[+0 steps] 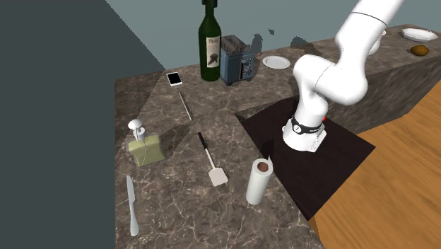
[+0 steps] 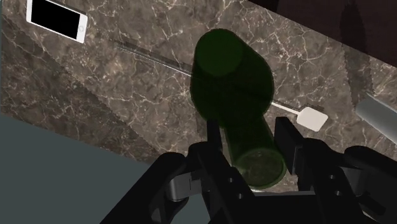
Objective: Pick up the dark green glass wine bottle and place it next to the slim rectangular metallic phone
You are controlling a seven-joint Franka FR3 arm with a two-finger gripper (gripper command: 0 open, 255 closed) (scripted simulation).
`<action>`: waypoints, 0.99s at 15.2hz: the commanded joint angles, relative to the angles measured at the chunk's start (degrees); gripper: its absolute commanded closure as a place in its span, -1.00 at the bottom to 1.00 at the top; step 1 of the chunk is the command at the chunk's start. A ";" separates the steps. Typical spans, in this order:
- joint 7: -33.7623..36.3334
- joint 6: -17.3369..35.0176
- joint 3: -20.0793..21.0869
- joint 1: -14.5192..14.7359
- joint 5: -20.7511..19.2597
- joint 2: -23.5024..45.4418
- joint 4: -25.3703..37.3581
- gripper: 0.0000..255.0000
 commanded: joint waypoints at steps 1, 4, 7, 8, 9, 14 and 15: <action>-2.82 2.15 -3.45 0.41 0.21 1.96 0.43 1.00; -7.32 5.37 -9.40 1.63 1.70 6.12 1.83 1.00; -12.70 8.56 -16.48 3.32 4.96 11.72 3.88 1.00; -14.82 9.58 -19.25 4.03 6.65 14.08 4.72 1.00; -17.23 10.57 -22.28 4.76 8.84 16.83 5.64 1.00; -35.17 12.26 -33.15 -1.70 30.66 39.65 12.22 1.00; -37.43 11.95 -31.25 -6.09 33.75 42.95 13.97 1.00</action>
